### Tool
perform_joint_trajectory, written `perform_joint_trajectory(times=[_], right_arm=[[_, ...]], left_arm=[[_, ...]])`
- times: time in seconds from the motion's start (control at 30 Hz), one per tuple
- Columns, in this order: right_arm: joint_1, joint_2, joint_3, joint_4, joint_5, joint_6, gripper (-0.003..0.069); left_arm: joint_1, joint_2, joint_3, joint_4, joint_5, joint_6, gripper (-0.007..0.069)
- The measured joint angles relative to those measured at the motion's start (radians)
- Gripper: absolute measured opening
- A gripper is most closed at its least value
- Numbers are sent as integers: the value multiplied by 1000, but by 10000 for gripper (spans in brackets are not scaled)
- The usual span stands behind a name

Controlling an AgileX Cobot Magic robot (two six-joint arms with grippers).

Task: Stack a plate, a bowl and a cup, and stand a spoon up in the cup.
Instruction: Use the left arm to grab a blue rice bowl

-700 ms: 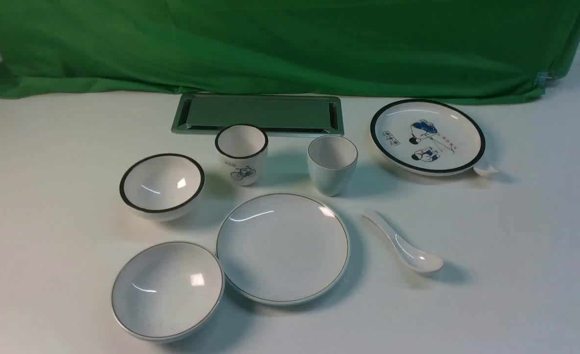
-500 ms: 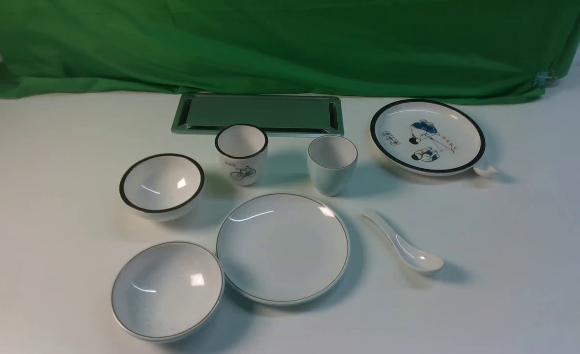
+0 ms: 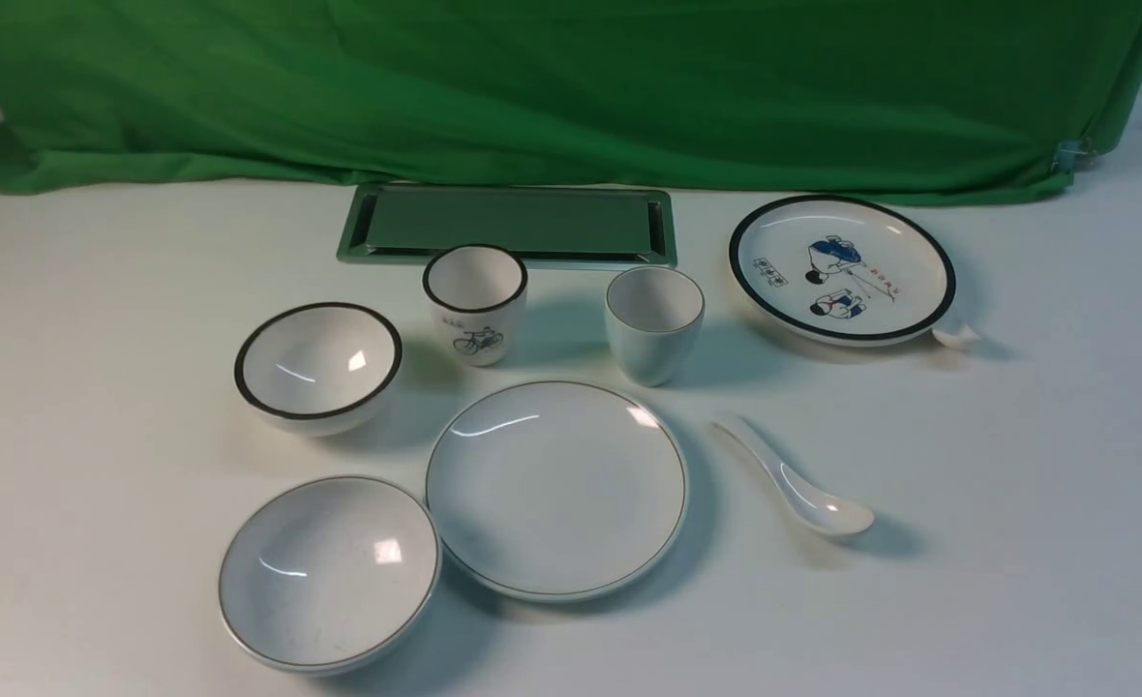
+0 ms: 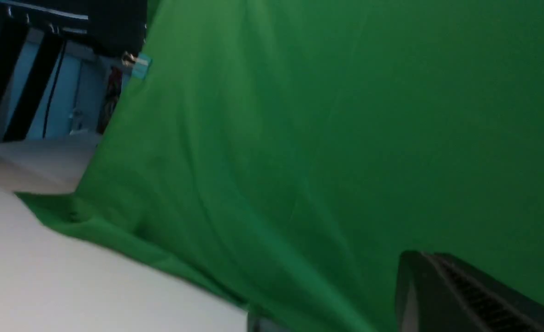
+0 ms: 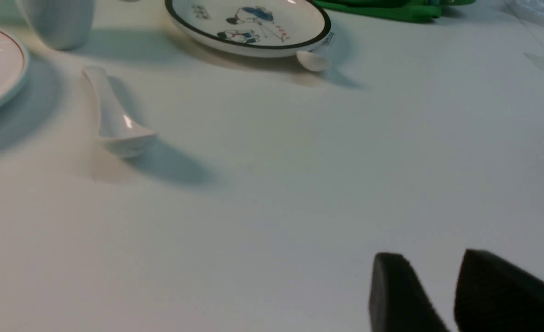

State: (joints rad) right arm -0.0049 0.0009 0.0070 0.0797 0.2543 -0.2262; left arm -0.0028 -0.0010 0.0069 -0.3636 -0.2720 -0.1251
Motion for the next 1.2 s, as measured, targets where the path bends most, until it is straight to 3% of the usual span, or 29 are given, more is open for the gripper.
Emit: perform_joint_trajectory(times=[0.07, 0.13, 0.2, 0.23, 0.27, 0.3, 0.37, 0.43, 0.53, 0.63, 0.7, 0.77, 0.8, 0.83, 0.87, 0.9, 1.07, 1.2], right_arm=[[0, 0, 0, 10, -26, 11, 238], [0, 0, 0, 79, -84, 90, 238], [0, 0, 0, 164, -166, 248, 238], [0, 0, 0, 170, -175, 248, 238], [0, 0, 0, 203, -254, 413, 238], [0, 0, 0, 205, -266, 413, 238], [0, 0, 0, 219, -348, 531, 238], [0, 0, 0, 226, -381, 568, 238], [0, 0, 0, 230, -400, 606, 238], [0, 0, 0, 231, -418, 655, 237], [8, 0, -7, 230, -374, 657, 225], [38, 27, -75, 230, -206, 596, 143], [42, 32, -84, 230, -191, 596, 143], [78, 86, -169, 229, -59, 505, 69], [82, 103, -179, 229, -45, 494, 64], [120, 188, -274, 229, 71, 414, 39], [195, 490, -508, 221, 289, 246, 28], [229, 721, -646, 220, 355, 162, 30]], left_arm=[[0, 0, 0, 21, -194, -151, 2], [0, -1, -55, 79, -237, -296, 2], [0, 25, -203, 148, -72, -391, 2], [0, 31, -203, 148, -48, -391, 2], [0, 109, -373, 207, 211, -414, 2], [0, 120, -373, 207, 241, -414, 2], [0, 274, -560, 235, 575, -348, 2], [0, 473, -690, 230, 893, -225, 2], [0, 690, -776, 209, 1102, -94, 2], [0, 889, -791, 204, 1158, 2, 2], [0, 1008, -793, 203, 1153, 49, 2], [-8, 1166, -798, 198, 1120, 104, 2], [-12, 1189, -798, 198, 1114, 107, 2], [-32, 1268, -808, 196, 1092, 125, 2], [-35, 1277, -809, 196, 1089, 125, 2], [-64, 1336, -821, 196, 1063, 136, 2], [-117, 1445, -842, 223, 967, 147, 19], [-120, 1500, -844, 226, 922, 148, 110]])
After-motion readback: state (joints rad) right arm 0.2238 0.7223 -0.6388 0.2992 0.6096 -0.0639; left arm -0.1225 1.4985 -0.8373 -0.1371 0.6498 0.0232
